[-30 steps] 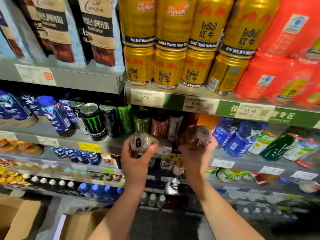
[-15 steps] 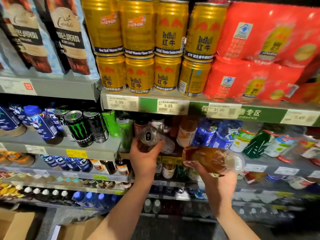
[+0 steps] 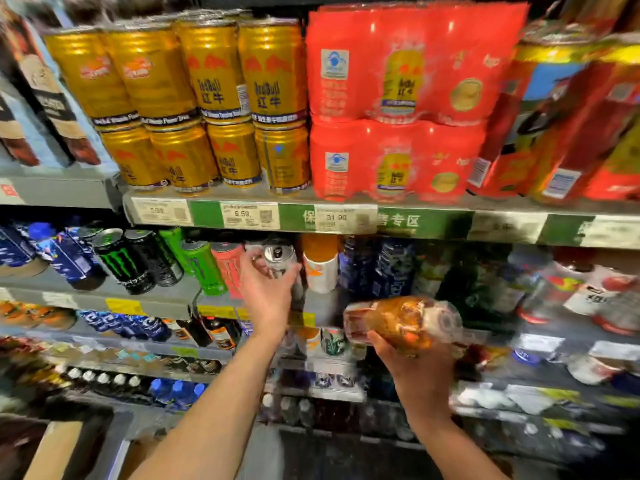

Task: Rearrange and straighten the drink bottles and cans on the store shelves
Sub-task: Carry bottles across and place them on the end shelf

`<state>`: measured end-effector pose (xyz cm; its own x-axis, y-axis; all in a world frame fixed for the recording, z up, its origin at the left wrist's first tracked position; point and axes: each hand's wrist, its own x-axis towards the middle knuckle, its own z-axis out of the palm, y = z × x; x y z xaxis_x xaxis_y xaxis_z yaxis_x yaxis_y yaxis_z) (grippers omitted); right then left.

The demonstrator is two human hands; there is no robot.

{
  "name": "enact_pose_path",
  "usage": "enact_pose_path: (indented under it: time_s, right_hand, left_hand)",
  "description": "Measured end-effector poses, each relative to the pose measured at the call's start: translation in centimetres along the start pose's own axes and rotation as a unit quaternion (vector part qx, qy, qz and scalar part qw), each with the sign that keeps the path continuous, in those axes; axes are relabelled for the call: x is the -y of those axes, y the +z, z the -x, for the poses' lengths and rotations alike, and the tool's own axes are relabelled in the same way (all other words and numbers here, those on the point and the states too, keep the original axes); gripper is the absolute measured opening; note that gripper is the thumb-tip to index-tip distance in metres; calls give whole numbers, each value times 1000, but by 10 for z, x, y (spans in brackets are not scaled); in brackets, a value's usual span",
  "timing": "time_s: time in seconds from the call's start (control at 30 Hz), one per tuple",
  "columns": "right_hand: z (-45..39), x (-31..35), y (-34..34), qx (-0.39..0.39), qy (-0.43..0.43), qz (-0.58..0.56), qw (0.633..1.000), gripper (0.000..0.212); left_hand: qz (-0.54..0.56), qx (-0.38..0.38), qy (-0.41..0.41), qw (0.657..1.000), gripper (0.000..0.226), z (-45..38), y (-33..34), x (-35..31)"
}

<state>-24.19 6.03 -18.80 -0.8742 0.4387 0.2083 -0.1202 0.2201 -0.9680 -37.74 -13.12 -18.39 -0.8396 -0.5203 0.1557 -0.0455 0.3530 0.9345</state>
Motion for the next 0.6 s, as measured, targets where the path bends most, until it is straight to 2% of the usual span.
enact_pose_path:
  time_s: [0.1, 0.23, 0.4, 0.6]
  right_hand:
    - [-2, 2, -10, 15, -16, -11, 1000, 35]
    - [-4, -7, -22, 36, 15, -45, 998, 36]
    - [-6, -24, -34, 55, 47, -58, 996, 62]
    - [-3, -9, -38, 20, 21, -64, 998, 56]
  left_hand:
    - [-51, -19, 17, 998, 60, -3, 6, -4]
    - [-85, -38, 37, 995, 63, 0, 11, -7]
    - [-67, -45, 73, 994, 61, 5, 12, 3]
    - [-20, -83, 82, 993, 64, 25, 7, 5]
